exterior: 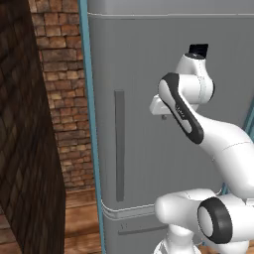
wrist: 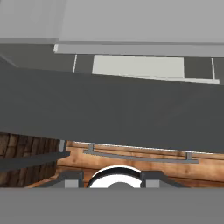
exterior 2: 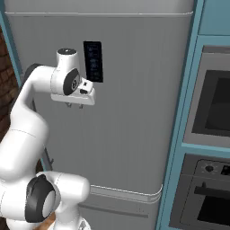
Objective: Retrieve a lemon from the fridge and place it on the cutting board with the fish.
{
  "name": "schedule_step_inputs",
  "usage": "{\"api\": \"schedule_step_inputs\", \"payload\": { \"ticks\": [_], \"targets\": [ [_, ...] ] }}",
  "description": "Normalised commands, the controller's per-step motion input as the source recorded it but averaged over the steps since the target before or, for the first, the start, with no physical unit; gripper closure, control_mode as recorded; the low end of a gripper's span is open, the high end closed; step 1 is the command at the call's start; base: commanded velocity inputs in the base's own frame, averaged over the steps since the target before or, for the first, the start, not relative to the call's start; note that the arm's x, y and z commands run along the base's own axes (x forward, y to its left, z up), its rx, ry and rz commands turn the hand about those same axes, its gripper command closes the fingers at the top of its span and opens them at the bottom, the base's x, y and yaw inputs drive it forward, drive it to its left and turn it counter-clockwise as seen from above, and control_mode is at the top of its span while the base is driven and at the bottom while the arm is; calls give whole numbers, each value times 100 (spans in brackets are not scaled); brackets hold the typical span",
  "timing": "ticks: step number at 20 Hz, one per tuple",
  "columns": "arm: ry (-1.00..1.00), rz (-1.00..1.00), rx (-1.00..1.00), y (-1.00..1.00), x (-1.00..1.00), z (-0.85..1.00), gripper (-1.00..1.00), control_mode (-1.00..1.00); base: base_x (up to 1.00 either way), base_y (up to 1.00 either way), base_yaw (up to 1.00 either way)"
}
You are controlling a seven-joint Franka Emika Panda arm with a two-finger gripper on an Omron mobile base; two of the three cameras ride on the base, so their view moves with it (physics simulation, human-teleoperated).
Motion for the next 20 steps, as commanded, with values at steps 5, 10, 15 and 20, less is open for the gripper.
{"api": "schedule_step_inputs", "payload": {
  "ticks": [5,10,15,20],
  "targets": [
    [0,0,0,0,-1,0,-100,100,-15,0,0],
    [0,0,0,0,0,0,-100,100,-44,11,0],
    [0,0,0,0,0,0,-100,100,-44,25,0],
    [0,0,0,0,0,0,-100,100,-21,47,-1]
  ]
}}
